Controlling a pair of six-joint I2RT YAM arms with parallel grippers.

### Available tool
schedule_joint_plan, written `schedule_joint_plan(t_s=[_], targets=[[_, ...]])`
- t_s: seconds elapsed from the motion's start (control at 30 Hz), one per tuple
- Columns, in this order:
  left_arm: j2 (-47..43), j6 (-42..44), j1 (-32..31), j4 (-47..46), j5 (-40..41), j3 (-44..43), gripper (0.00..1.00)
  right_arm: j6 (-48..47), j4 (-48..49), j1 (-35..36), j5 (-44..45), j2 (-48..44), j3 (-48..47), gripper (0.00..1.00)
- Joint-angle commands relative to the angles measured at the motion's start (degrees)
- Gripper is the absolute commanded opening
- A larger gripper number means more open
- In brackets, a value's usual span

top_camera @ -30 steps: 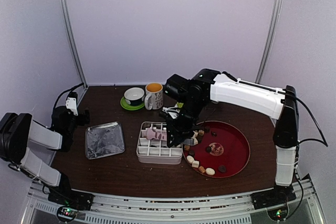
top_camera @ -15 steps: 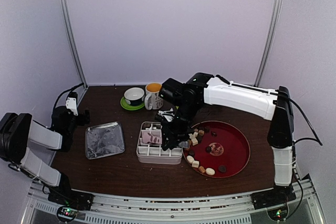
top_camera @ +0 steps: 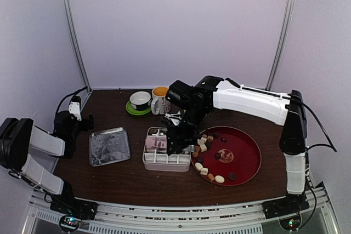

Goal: Pack the chocolate
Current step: Place the fake chocolate in the empty pocket of the box.

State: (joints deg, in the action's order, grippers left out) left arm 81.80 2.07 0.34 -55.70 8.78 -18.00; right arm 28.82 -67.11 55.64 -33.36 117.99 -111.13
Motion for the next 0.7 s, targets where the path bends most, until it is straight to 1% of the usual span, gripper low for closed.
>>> schedule_joint_plan(t_s=[0.0,0.07,0.17,0.27,0.47,0.67], targets=[[-0.15,0.54,0.4,-3.28,-0.51,-0.46,0.98,0.21,0.42,-0.07,3.52,-1.91,-0.65,0.34],[-0.15,0.54,0.43,-3.33,-0.51,-0.46,0.98,0.32,0.24,-0.35,5.86,-3.09,-0.07,0.34],[-0.15,0.55,0.45,-3.28,-0.44,-0.46,0.98,0.66,-0.8,-0.82,11.84,-5.57,-0.15,0.34],[-0.15,0.51,0.43,-3.36,-0.44,-0.46,0.98,1.27,-1.0,-1.6,16.79,-8.9,1.69,0.33],[-0.17,0.56,0.45,-3.24,-0.46,-0.5,0.98,3.28,0.42,-3.4,23.36,-16.11,9.12,0.32],[-0.15,0.57,0.45,-3.34,-0.48,-0.46,0.98,5.55,2.07,-4.75,27.01,-22.97,18.06,0.32]])
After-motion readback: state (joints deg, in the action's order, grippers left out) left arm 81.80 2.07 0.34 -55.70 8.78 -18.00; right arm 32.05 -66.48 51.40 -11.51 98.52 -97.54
